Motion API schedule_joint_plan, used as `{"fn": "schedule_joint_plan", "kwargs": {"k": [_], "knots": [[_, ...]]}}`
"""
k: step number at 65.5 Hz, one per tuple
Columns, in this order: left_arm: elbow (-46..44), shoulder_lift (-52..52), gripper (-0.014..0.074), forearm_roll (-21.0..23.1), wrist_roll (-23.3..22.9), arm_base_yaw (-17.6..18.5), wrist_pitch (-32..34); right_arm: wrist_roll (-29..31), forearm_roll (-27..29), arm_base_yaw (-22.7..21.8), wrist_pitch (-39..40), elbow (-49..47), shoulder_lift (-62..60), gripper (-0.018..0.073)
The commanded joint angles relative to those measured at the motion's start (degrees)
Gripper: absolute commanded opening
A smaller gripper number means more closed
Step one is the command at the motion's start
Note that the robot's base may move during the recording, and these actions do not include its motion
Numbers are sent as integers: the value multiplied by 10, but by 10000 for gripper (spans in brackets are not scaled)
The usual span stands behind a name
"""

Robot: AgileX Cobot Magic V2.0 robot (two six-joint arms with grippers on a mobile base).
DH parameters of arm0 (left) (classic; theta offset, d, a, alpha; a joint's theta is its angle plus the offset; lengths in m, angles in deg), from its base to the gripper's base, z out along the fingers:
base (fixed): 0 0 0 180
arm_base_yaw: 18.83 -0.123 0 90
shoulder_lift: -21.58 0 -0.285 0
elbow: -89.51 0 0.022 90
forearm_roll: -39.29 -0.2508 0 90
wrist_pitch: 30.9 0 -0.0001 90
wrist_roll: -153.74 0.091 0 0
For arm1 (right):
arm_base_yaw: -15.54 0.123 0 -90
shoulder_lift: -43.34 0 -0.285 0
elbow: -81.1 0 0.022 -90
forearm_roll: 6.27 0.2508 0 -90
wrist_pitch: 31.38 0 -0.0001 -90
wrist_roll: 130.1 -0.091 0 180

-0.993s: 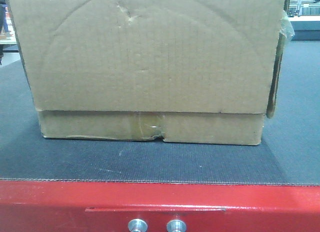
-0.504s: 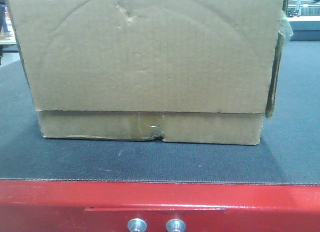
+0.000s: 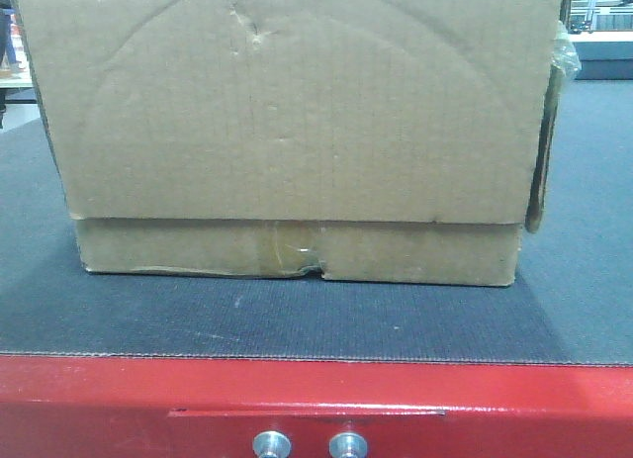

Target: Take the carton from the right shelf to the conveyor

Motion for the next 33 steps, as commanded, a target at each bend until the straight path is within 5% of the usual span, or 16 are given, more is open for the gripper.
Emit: {"fn": "schedule_joint_plan", "kwargs": {"k": [1,33], "knots": [[-1,-2,13,0,1,-1,8,5,3,-3,24,1,-5,-70],[-1,-2,13,0,1,-1,8,5,3,-3,31,1,-5,-70]]}}
